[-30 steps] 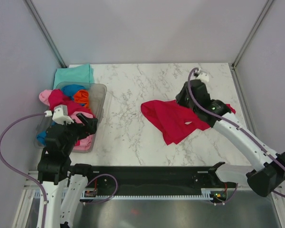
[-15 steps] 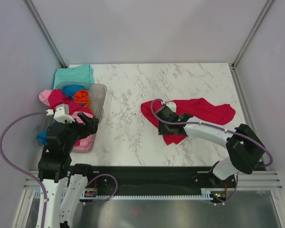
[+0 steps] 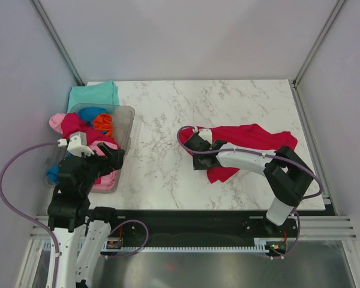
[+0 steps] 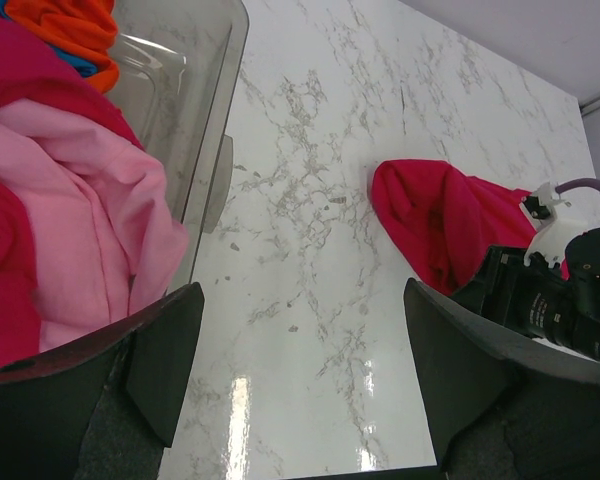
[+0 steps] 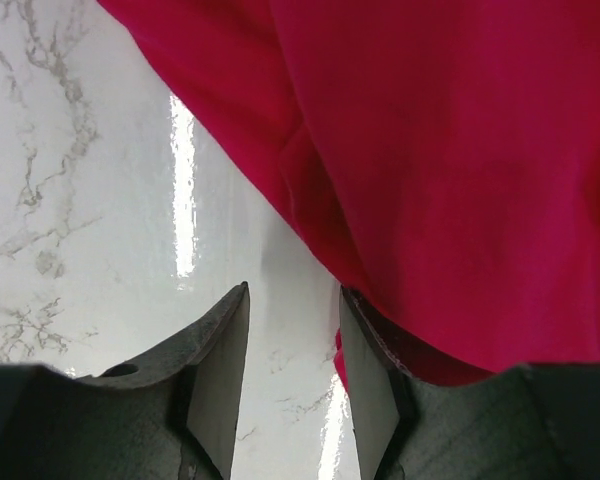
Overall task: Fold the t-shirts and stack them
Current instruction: Flatten the tshirt out
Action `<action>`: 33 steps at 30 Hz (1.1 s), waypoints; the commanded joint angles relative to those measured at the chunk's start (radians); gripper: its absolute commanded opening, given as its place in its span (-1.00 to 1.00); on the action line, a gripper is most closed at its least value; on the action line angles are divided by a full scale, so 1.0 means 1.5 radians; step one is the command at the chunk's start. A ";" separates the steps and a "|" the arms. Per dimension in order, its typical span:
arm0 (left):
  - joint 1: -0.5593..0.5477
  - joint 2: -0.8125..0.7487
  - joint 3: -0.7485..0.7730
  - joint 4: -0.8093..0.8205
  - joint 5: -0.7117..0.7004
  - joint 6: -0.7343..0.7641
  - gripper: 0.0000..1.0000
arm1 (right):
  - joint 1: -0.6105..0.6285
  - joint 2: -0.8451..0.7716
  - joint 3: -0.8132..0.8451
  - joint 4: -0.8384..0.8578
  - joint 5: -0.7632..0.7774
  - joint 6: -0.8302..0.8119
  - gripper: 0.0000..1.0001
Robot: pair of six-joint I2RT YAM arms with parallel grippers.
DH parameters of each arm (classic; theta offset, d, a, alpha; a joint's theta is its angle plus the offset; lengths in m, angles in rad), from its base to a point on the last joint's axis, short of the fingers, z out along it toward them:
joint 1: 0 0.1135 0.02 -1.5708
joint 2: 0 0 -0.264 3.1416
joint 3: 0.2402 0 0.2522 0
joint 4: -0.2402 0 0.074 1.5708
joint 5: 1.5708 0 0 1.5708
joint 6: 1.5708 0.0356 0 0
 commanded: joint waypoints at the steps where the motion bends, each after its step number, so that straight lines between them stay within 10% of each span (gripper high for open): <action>1: -0.002 -0.009 -0.003 0.031 0.014 0.025 0.78 | 0.004 -0.014 0.036 -0.044 0.052 0.010 -0.03; 33: -0.002 -0.016 -0.004 0.033 0.018 0.027 0.79 | 0.012 0.080 0.081 -0.121 0.139 0.008 -0.27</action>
